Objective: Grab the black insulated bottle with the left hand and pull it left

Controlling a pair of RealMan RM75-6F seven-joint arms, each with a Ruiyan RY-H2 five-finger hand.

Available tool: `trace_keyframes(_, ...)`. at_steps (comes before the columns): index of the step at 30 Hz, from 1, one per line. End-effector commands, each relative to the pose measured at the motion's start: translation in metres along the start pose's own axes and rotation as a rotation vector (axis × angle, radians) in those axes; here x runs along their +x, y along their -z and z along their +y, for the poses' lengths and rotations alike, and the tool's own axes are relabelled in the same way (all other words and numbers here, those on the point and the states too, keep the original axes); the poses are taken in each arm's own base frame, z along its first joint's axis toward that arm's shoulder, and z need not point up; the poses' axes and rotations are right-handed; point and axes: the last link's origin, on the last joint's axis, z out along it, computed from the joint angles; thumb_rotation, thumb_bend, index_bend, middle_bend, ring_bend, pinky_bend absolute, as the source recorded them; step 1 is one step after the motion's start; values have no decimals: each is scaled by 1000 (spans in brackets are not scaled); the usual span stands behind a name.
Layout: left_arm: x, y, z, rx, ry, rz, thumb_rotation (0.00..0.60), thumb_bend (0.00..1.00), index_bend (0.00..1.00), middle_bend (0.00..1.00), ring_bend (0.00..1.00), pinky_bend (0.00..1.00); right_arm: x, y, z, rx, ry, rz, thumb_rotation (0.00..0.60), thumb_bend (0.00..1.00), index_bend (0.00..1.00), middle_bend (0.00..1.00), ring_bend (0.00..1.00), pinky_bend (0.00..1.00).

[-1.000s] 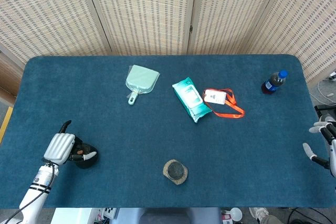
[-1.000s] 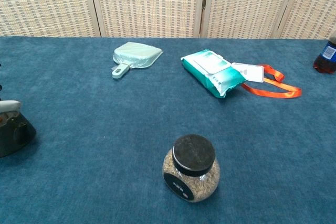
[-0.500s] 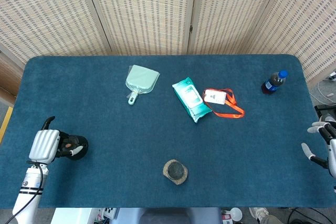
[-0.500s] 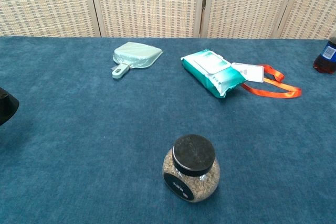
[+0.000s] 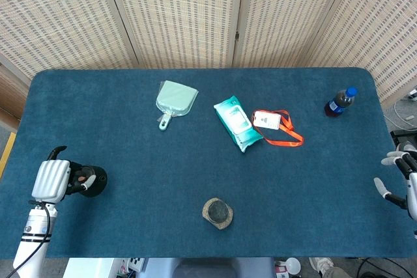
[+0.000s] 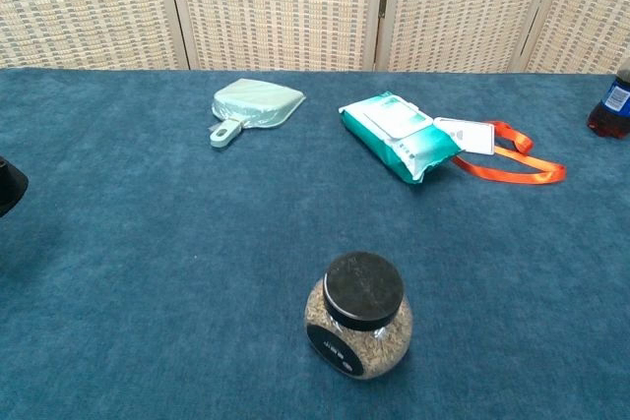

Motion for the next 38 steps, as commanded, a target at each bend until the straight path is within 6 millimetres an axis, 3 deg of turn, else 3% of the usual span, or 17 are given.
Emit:
trace_keyframes(1,1,0,0,-3,-1,4,519,253,1000,1000,930,179,-1,0,0,-2,0,-2,600,259,426,345,232,226)
trace_keyframes(15,0,2,2,-30,-32,-9,544,316,1000,1000,930,193,-3,-1,2,-6,-2,-11,600,259,426,345,232,226)
trace_keyframes(22,-3,4,3,-45,-61,-35,598,316,1000,1000,930,193,-5,-2,2,-5,-2,-19,600,258,426,345,232,226)
trace_keyframes(38,-8,6,2,-49,-67,-42,600,316,1000,1000,930,199,-4,-1,1,-5,0,-19,600,259,426,345,232,226)
